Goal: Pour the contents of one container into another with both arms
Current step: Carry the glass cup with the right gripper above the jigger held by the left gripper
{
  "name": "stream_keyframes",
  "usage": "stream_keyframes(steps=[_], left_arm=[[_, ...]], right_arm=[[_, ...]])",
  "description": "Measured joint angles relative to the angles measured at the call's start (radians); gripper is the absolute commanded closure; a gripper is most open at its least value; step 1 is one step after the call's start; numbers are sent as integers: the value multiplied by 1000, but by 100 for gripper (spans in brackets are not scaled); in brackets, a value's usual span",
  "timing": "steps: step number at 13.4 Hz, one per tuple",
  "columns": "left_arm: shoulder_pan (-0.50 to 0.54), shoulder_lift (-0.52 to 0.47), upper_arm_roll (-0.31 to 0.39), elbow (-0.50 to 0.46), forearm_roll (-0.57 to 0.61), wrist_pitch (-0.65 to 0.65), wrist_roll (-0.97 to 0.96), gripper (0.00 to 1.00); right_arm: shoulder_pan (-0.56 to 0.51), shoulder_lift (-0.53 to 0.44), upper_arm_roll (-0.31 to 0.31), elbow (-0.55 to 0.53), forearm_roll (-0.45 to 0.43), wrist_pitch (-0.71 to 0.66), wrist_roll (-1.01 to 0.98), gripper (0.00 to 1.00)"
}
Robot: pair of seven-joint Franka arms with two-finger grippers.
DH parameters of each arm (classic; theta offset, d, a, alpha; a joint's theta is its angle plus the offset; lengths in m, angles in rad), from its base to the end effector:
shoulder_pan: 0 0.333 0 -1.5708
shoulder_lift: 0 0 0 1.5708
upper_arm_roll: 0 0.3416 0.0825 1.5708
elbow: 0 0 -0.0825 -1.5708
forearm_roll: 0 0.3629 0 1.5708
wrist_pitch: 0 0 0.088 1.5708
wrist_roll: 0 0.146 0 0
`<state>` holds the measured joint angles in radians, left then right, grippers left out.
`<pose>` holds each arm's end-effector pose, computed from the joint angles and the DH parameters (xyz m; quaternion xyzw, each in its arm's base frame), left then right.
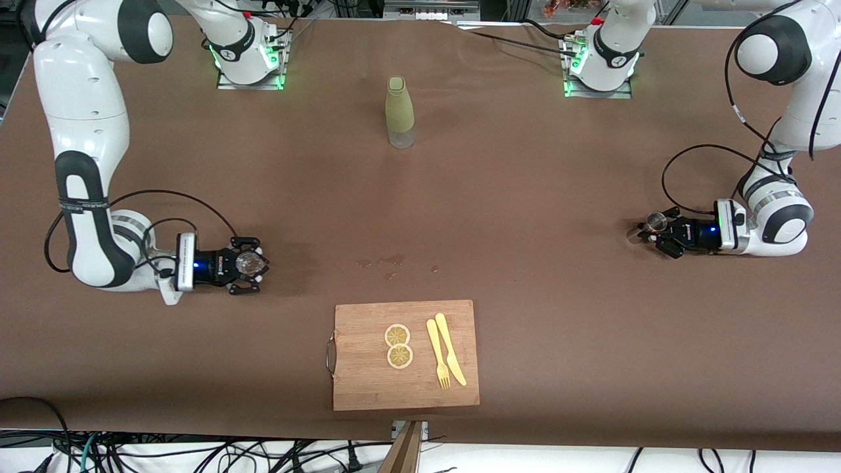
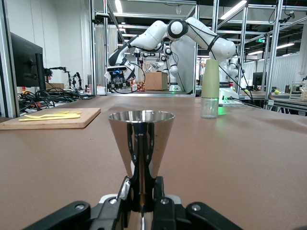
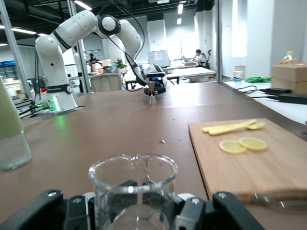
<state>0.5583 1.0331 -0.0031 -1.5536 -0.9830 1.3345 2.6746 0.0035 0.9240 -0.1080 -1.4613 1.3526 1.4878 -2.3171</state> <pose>0.5366 0.1738 0.0813 0.5054 -0.5348 0.4602 0.4967 0.6667 0.0953 0.1775 -0.5264 -0.5556 -0.3923 0.5101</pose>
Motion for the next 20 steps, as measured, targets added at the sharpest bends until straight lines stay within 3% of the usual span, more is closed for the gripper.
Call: stream_keyframes(steps=[6, 11, 15, 20], left_arm=[[-12, -2, -7, 0, -1, 9, -5, 100], [-113, -29, -42, 3, -90, 44, -94, 100], [-260, -69, -48, 3, -222, 67, -144, 100], [-514, -72, -50, 2, -395, 223, -204, 100]], right_arm=[[115, -30, 30, 121, 0, 20, 245, 100], [280, -112, 34, 137, -1, 258, 377, 100], [411, -149, 32, 138, -39, 463, 544, 100], [499, -188, 32, 139, -125, 692, 705, 100]])
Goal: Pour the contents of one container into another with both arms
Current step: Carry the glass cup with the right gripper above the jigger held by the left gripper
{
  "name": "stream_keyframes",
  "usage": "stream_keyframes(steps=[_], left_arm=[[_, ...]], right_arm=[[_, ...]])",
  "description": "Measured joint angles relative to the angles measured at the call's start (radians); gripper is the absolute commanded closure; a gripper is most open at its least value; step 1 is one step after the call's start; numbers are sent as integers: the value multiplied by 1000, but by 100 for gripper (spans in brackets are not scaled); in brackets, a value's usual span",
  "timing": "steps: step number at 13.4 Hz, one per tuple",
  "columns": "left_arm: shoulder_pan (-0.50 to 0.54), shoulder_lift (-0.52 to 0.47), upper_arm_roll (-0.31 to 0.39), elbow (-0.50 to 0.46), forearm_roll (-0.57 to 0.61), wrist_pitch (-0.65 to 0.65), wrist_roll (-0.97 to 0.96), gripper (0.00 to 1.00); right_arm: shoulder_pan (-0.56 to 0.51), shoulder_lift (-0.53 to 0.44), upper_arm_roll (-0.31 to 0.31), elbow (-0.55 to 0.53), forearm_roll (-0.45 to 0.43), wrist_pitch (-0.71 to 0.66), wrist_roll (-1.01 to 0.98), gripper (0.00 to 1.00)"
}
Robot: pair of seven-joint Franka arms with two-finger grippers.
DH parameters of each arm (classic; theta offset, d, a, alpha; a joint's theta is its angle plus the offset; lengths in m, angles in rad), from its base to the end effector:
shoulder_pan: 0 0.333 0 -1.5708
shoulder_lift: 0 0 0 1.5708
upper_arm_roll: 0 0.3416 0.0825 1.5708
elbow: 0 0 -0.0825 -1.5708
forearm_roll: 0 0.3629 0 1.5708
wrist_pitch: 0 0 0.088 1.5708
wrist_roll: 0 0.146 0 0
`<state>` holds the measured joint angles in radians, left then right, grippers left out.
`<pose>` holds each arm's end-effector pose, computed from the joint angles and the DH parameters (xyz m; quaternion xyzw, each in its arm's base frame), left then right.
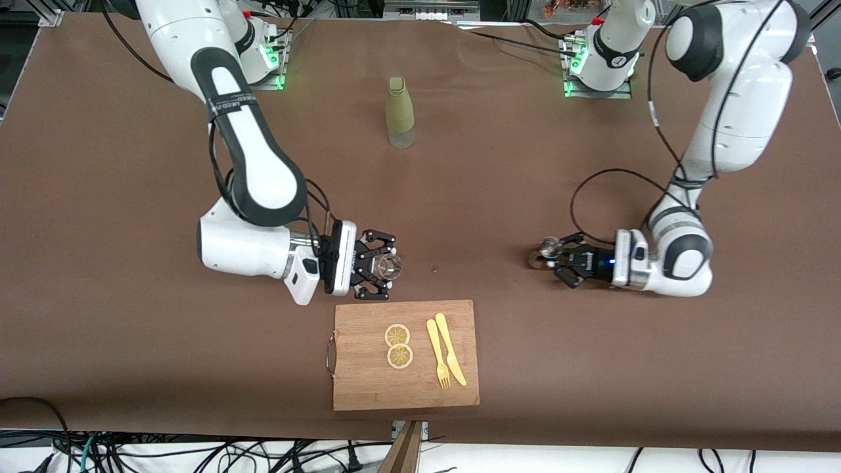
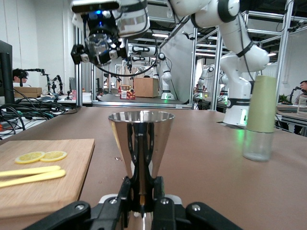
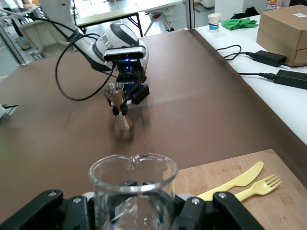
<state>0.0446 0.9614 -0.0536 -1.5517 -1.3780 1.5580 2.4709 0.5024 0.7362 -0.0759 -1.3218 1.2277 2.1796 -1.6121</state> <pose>0.6375 -0.1443 0.1365 0.4867 -0.5410 0.4358 0.5296 0.6721 0.3943 0.3380 -0.6826 -0.5558 -0.3076 0.3613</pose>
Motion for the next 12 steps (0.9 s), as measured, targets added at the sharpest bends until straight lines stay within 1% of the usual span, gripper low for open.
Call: stream_keyframes(steps=[3, 5, 8, 11, 12], left_arm=[[-123, 0, -1, -1, -139, 88, -23, 100], [-173, 0, -3, -1, -192, 132, -30, 100], [-229, 1, -8, -1, -272, 157, -32, 100], [-270, 1, -12, 5, -296, 215, -34, 100], [-277, 1, -13, 8, -299, 226, -35, 100]], right_arm=[[65, 0, 0, 0, -42, 103, 64, 100], [106, 0, 0, 0, -98, 165, 131, 100], [154, 0, -1, -1, -206, 227, 245, 100], [195, 2, -1, -6, -272, 285, 322, 100], [209, 4, -1, -13, -282, 305, 332, 100]])
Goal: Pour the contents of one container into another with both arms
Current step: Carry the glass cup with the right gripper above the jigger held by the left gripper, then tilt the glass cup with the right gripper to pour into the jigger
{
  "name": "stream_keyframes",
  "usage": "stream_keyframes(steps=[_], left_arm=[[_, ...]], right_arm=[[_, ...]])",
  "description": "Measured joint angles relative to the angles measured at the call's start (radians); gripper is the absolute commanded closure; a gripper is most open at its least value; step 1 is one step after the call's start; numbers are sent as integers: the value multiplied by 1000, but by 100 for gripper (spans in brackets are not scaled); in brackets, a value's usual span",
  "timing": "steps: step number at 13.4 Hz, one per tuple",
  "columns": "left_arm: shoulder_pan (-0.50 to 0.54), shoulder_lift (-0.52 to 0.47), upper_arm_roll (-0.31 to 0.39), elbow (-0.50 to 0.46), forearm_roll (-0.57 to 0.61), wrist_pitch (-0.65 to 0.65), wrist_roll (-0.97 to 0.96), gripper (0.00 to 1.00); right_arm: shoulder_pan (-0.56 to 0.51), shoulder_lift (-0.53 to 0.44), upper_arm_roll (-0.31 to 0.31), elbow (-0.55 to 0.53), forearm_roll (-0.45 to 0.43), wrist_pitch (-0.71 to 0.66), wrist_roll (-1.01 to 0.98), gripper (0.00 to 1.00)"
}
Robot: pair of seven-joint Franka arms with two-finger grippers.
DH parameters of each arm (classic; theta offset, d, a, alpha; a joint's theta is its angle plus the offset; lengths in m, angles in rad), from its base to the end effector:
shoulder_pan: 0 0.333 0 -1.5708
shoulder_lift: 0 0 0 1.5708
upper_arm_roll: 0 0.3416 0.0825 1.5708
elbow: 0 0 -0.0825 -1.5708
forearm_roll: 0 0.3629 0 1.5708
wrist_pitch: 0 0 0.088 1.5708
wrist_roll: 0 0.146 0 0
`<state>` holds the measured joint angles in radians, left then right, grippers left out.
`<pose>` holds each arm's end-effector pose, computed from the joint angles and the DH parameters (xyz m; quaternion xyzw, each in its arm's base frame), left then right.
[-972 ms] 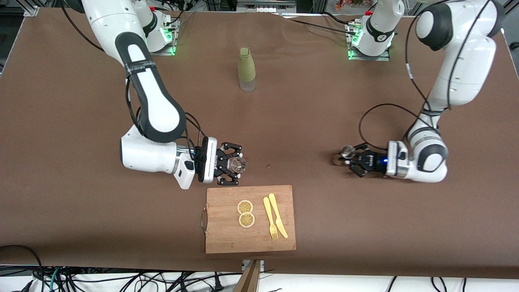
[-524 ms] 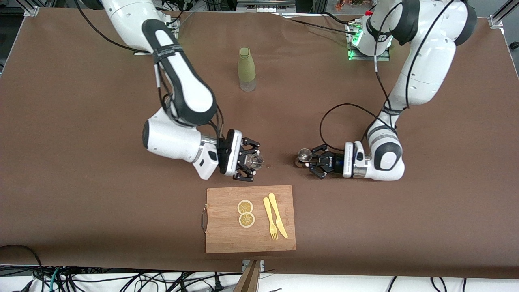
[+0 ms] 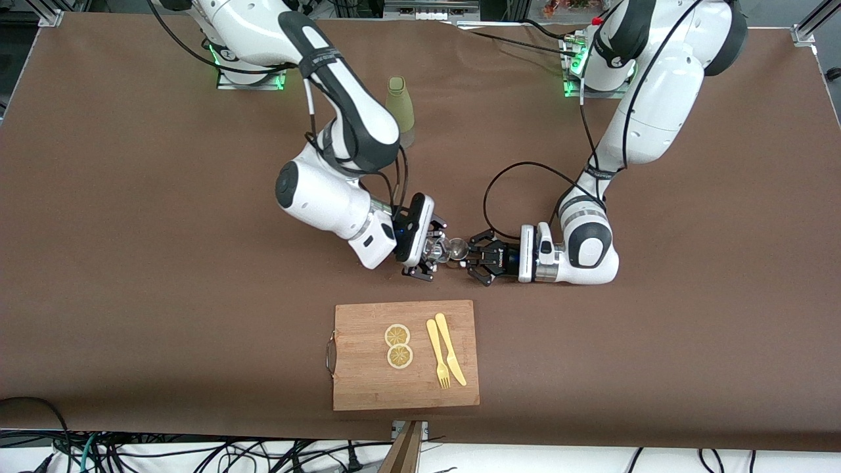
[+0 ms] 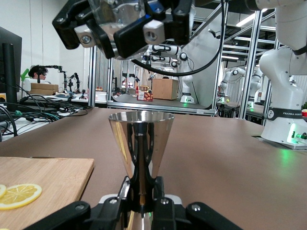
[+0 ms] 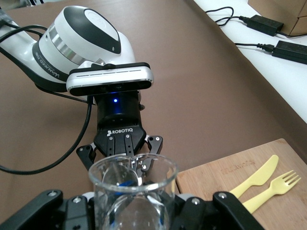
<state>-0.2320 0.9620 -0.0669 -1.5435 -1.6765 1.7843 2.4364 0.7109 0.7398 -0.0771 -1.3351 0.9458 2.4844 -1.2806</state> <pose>0.6287 -0.3134 0.1393 0.5188 -0.5086 0.4511 0.5184 0.6186 0.4942 0.3352 -0.7395 -0.5593 -0.2797 0.2491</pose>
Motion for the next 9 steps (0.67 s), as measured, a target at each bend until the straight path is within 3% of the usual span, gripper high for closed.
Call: stream_keyframes(steps=[9], left_arm=[[-30, 0, -1, 2, -33, 31, 0, 100]], right_arm=[[37, 2, -4, -71, -123, 61, 8, 100]])
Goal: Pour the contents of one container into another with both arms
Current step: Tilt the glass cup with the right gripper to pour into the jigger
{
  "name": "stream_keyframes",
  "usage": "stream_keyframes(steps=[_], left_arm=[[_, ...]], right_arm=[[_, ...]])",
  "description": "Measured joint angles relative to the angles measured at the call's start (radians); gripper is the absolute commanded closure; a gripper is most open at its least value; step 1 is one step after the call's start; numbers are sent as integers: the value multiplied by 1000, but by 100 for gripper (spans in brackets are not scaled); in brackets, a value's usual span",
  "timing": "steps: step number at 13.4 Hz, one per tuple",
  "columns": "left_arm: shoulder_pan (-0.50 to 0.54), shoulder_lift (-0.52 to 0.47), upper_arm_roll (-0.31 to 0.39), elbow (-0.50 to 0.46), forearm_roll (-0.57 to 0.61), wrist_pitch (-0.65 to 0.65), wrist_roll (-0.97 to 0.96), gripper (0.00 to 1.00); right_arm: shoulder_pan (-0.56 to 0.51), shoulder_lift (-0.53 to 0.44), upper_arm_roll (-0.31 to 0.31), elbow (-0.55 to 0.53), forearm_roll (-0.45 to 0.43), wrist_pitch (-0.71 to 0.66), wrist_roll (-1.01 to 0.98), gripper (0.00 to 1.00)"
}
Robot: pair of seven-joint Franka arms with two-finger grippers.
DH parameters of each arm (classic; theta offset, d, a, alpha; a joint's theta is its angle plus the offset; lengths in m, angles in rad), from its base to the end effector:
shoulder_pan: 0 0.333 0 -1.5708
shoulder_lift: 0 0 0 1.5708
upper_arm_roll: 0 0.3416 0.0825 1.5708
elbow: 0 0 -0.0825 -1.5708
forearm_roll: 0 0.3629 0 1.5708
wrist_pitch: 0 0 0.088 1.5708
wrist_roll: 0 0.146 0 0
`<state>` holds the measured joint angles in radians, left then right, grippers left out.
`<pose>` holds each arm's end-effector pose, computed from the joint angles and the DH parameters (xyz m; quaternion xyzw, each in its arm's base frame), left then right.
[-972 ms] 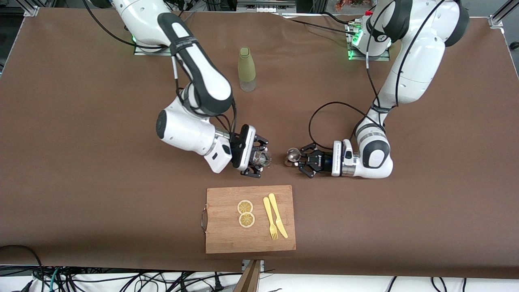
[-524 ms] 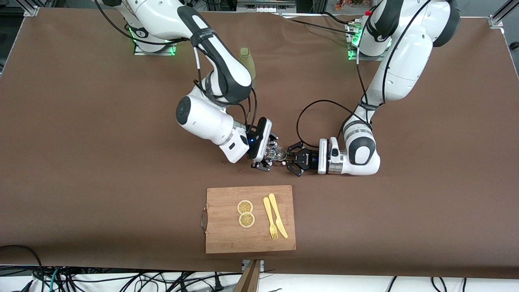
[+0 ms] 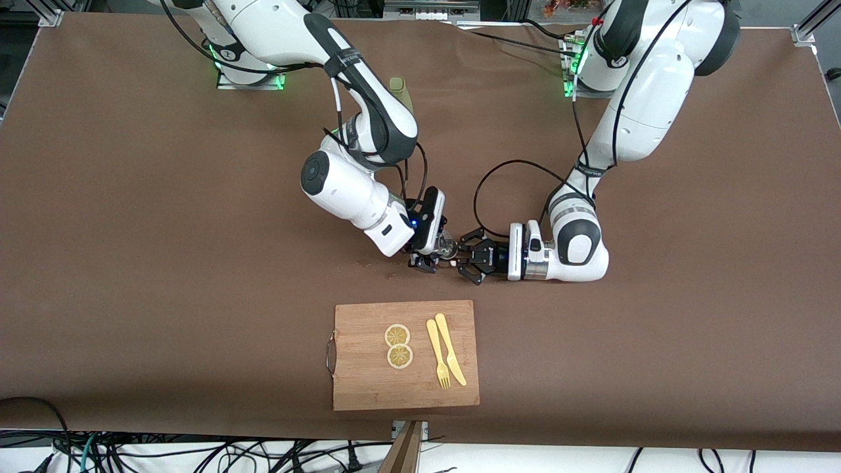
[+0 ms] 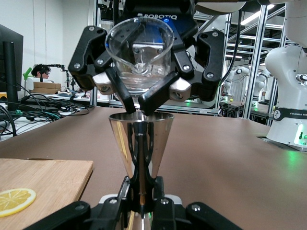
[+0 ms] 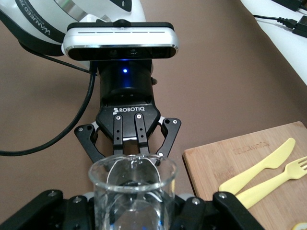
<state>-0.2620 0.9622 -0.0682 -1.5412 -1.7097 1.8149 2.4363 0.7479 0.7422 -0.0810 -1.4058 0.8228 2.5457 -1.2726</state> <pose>0.6255 -0.3306 0.1390 0.5241 -0.5052 0.4527 0.5149 0.5994 0.4994 0.3030 -0.7326 -0.5995 -0.2565 0.1953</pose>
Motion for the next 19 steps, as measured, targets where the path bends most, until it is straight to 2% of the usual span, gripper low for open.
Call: stream_keyframes(steps=[6, 10, 14, 19], left_arm=[[0, 0, 1, 0, 0, 2, 2, 100], [0, 0, 1, 0, 0, 2, 3, 100], [0, 0, 1, 0, 0, 2, 3, 100], [0, 0, 1, 0, 0, 2, 4, 100]], right_arm=[[0, -25, -24, -18, -47, -12, 2, 100], [2, -40, -29, -32, -140, -29, 39, 100], [22, -41, -29, -32, -277, -30, 150, 100], [37, -42, -29, -32, -350, -30, 186, 100]])
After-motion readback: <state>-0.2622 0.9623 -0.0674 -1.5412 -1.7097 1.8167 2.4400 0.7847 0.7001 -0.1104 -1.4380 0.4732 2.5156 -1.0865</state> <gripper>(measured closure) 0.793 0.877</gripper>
